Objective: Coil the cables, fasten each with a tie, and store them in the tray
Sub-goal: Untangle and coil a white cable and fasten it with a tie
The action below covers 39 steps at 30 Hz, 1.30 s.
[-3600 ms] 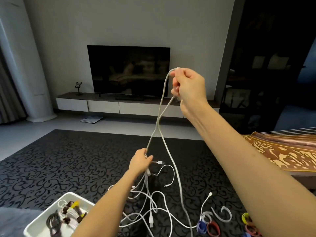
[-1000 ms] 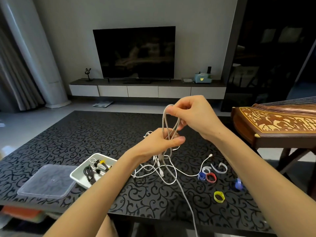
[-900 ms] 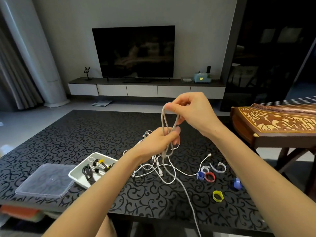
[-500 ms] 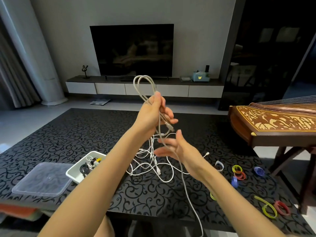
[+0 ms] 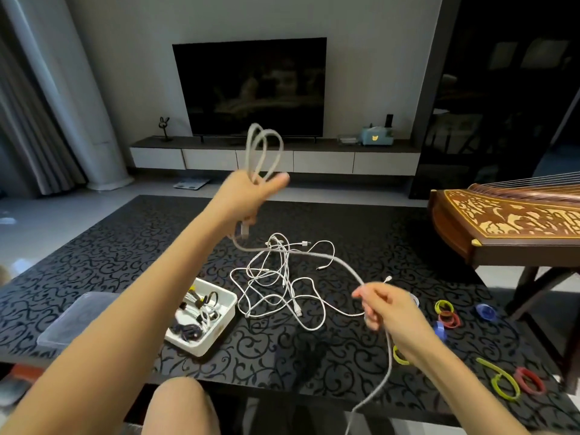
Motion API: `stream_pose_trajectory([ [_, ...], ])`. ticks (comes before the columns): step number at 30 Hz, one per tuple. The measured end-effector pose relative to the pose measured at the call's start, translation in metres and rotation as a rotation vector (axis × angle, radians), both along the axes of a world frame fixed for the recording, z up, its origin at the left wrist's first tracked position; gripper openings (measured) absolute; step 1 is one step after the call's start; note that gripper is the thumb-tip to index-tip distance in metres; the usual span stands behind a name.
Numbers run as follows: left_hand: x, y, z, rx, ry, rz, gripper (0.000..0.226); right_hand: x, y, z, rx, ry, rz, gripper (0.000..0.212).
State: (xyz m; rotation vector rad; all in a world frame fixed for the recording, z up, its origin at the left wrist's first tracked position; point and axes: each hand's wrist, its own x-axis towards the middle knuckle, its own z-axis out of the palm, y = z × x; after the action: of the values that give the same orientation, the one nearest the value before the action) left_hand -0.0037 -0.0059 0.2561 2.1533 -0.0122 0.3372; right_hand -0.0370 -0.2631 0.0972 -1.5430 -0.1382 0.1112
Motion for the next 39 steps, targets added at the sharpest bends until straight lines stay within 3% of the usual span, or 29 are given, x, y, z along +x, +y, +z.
stream_pose_trajectory([
  [4, -0.01, -0.02, -0.042, -0.084, 0.277, -0.287, 0.087, 0.005, 0.013, 0.055, 0.199, -0.104, -0.016, 0.025],
  [5, -0.012, -0.024, -0.052, -0.143, 0.318, -0.341, 0.087, 0.006, 0.016, 0.067, 0.198, -0.117, -0.012, 0.026],
  [8, -0.016, -0.039, -0.072, -0.3, 0.41, -0.467, 0.069, 0.007, 0.023, 0.097, 0.097, -0.166, 0.014, 0.026],
  [12, -0.017, -0.047, -0.077, -0.272, 0.395, -0.465, 0.037, 0.006, 0.028, 0.124, -0.205, -0.358, 0.083, 0.029],
  [16, -0.017, -0.053, -0.081, -0.415, 0.338, -0.438, 0.046, 0.014, 0.028, 0.136, -0.511, -0.519, -0.093, 0.02],
  [20, -0.021, -0.067, -0.086, -0.646, 0.38, -0.494, 0.049, 0.018, 0.034, 0.133, -0.365, -0.445, -0.093, 0.017],
  [23, -0.026, -0.079, -0.087, -0.816, 0.397, -0.634, 0.036, 0.016, 0.046, 0.126, -0.397, -0.405, -0.079, 0.021],
  [30, -0.028, -0.079, -0.09, -0.939, 0.418, -0.632, 0.041, 0.018, 0.045, 0.127, -0.448, -0.429, -0.063, 0.02],
  [35, -0.027, -0.082, -0.087, -0.931, 0.398, -0.682, 0.03, 0.019, 0.043, 0.126, -0.55, -0.531, 0.006, 0.024],
  [39, -0.021, -0.081, -0.074, -1.071, 0.283, -0.534, 0.024, 0.021, 0.038, 0.111, -0.295, -0.3, -0.048, 0.03],
])
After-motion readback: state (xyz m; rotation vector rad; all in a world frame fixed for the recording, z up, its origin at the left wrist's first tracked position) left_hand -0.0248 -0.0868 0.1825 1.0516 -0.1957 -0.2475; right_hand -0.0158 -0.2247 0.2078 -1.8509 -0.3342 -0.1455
